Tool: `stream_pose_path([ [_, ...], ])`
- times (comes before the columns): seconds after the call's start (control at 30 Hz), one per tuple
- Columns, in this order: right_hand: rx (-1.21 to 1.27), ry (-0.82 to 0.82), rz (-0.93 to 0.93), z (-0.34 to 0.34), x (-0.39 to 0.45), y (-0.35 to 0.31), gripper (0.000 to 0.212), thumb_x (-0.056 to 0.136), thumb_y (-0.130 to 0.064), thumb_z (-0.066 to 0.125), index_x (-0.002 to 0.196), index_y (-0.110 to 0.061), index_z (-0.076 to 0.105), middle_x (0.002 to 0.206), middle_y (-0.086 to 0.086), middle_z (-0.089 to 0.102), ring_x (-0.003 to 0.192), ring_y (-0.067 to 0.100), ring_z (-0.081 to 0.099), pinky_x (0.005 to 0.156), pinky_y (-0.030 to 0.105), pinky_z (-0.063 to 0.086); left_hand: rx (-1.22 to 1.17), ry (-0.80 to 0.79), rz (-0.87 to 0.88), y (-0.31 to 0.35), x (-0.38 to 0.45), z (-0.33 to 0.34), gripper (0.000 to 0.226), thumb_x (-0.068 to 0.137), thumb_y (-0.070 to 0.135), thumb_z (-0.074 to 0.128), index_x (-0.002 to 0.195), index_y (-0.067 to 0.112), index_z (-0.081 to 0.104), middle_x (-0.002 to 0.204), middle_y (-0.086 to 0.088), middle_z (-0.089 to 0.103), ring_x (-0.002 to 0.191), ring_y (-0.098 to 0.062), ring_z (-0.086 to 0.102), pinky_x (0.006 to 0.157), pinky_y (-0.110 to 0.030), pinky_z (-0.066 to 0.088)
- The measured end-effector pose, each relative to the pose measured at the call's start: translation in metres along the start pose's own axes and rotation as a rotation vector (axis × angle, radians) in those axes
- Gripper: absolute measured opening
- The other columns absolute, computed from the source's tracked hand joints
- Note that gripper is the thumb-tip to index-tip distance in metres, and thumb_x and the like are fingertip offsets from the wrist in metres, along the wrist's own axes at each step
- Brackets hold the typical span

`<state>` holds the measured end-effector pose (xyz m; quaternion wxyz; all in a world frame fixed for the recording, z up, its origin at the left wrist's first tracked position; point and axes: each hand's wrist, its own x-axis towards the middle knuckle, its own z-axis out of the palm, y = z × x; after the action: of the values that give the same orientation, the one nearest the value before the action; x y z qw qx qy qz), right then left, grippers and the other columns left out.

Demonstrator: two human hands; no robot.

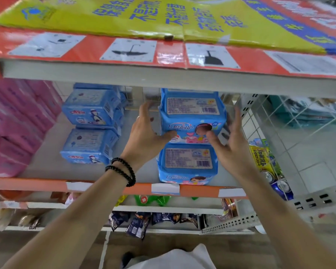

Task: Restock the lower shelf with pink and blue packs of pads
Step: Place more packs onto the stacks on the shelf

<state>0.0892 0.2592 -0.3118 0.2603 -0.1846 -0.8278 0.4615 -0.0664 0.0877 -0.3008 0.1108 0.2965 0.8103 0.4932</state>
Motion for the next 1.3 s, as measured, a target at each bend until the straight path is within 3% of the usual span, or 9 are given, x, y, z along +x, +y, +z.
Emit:
stream_pose_path([
  [0.13,0.425,-0.042,-0.071,0.001,-0.005,-0.004,0.091,0.1,-0.039,0.053,0.156,-0.024,-0.017,0.16,-0.008,0.027,0.144,0.007,0.037,0.1,0.027,0.05,-0.13,-0.123,-0.037,-0.001,0.002,-0.001,0.126,0.075,0.033,0.088,0.158,0.031,-0.006,0.165,0.009,0.017,0.147,-0.018,0.03,0.116,-0.04,0.035],
  [0.27,0.48,-0.003,0.047,-0.003,0.014,-0.014,0.037,0.107,-0.033,0.026,0.143,-0.031,0.035,0.131,-0.034,0.056,0.125,-0.011,0.051,0.091,0.008,0.045,-0.197,-0.196,-0.042,0.002,0.015,-0.001,0.145,0.055,0.052,0.089,0.159,0.029,-0.009,0.164,0.012,0.024,0.147,-0.011,0.034,0.119,-0.04,0.034],
  [0.47,0.511,0.036,0.265,0.0,0.03,-0.017,0.055,0.095,-0.067,0.033,0.124,-0.03,0.061,0.127,-0.007,0.068,0.123,0.01,0.061,0.108,0.038,0.044,-0.236,-0.269,0.064,0.004,0.028,0.001,0.099,0.071,0.013,0.089,0.152,0.024,0.032,0.128,0.008,0.068,0.114,-0.011,0.068,0.1,-0.042,0.055],
  [0.67,0.673,0.07,0.301,0.01,0.025,-0.019,0.054,0.107,-0.042,0.024,0.136,-0.007,0.052,0.122,0.009,0.068,0.103,0.017,0.072,0.086,0.034,0.059,-0.177,-0.283,0.085,0.005,0.031,0.003,0.082,0.075,0.007,0.087,0.144,0.021,0.045,0.121,0.013,0.071,0.109,-0.005,0.069,0.094,-0.032,0.058],
  [0.8,0.651,0.065,0.327,0.012,0.023,-0.025,0.06,0.1,-0.054,0.036,0.138,-0.011,0.054,0.128,0.014,0.067,0.112,0.03,0.068,0.097,0.053,0.054,-0.141,-0.298,0.1,0.006,0.034,0.003,0.076,0.08,0.006,0.083,0.144,0.016,0.044,0.12,0.015,0.069,0.107,0.0,0.068,0.09,-0.023,0.057],
  [0.9,0.626,0.053,0.304,0.011,0.024,-0.023,0.056,0.105,-0.049,0.03,0.141,-0.01,0.05,0.126,0.012,0.067,0.11,0.028,0.069,0.092,0.046,0.058,-0.162,-0.294,0.113,0.007,0.031,0.004,0.077,0.082,0.003,0.08,0.147,0.012,0.04,0.122,0.014,0.067,0.108,0.003,0.067,0.085,-0.016,0.055],
  [1.1,0.541,-0.033,0.093,0.006,0.018,-0.019,0.056,0.109,-0.03,0.027,0.157,-0.01,0.007,0.152,0.02,0.042,0.134,0.033,0.051,0.1,0.045,0.053,-0.19,-0.239,0.093,-0.004,0.019,0.008,0.097,0.077,0.023,0.087,0.154,0.017,0.027,0.133,0.011,0.063,0.121,-0.005,0.062,0.101,-0.04,0.054],
  [1.2,0.445,-0.072,0.049,0.001,0.004,-0.01,0.052,0.107,-0.007,0.039,0.154,-0.005,0.017,0.148,0.021,0.045,0.132,0.035,0.052,0.1,0.05,0.052,-0.189,-0.224,0.043,-0.013,0.013,0.005,0.111,0.068,0.043,0.091,0.155,0.024,0.024,0.141,0.012,0.057,0.133,-0.009,0.053,0.105,-0.047,0.052],
  [1.3,0.304,-0.066,0.065,-0.002,-0.011,-0.013,0.054,0.104,-0.008,0.05,0.153,-0.009,0.028,0.142,0.003,0.055,0.127,0.017,0.058,0.092,0.035,0.057,-0.152,-0.21,0.045,-0.017,0.009,0.001,0.105,0.066,0.051,0.088,0.152,0.037,0.031,0.146,0.015,0.054,0.135,-0.012,0.052,0.101,-0.045,0.054],
])
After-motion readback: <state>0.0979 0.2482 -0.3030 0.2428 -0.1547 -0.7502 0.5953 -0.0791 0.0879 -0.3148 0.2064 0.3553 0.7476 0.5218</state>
